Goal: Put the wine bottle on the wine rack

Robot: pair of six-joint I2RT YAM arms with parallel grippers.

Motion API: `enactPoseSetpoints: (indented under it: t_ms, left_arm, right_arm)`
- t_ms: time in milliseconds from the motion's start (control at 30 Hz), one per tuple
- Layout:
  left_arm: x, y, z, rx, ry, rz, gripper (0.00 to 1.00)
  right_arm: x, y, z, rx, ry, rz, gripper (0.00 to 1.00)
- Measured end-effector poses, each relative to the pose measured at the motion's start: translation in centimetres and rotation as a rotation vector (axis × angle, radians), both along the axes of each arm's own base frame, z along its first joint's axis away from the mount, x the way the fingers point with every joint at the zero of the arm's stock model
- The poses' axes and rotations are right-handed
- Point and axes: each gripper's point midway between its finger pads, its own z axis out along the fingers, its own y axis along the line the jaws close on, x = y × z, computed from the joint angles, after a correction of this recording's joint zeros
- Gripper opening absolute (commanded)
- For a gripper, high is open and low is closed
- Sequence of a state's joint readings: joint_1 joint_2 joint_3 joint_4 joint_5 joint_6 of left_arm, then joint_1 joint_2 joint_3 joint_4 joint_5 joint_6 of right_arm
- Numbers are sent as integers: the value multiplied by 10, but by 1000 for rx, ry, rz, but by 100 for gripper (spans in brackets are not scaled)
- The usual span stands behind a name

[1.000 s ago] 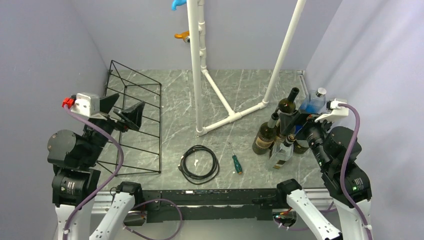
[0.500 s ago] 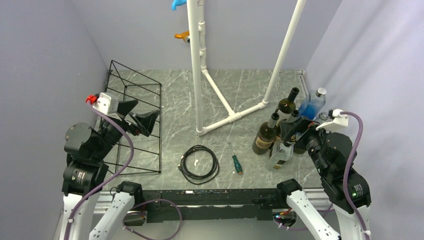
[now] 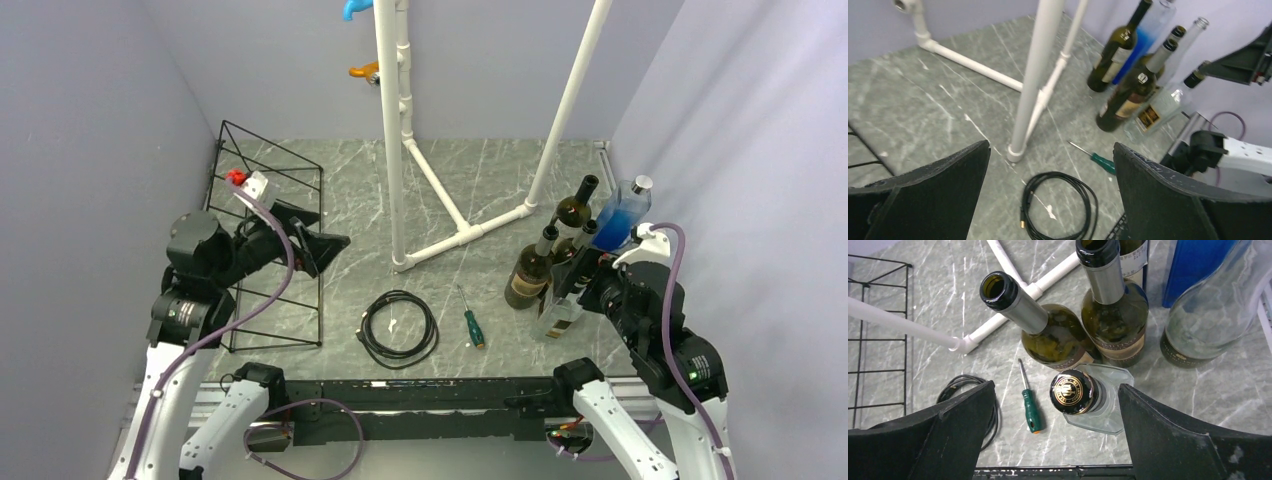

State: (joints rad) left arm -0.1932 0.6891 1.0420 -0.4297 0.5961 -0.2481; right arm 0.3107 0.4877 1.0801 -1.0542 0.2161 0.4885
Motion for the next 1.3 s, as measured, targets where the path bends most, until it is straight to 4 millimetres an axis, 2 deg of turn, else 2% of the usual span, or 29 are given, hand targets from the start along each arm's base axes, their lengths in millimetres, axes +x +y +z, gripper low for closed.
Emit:
enactPoseSetpoints:
  t_ms: [133, 233, 433, 700, 900, 1300]
  left_arm:
    - [-6, -15, -14, -17, 57, -83, 99]
    - [-12, -25, -18, -29, 79, -131, 99]
    - [-27, -46, -16, -96, 90, -239, 99]
    - [-43, -64, -8, -150, 96, -328, 99]
    - [-52, -74, -3, -162, 85, -383, 99]
    - [-73, -110, -19, -194, 149, -527, 99]
  right_arm:
    - [2, -3, -2, -19, 9, -9, 86]
    - [2, -3, -7, -29, 19, -7, 85]
    - [4, -1, -33, -53, 80, 6, 81]
    - [11, -6, -41, -71, 124, -42, 64]
    - [17, -11, -49, -90, 172, -93, 60]
    - [17, -25, -46, -104, 153, -177, 29]
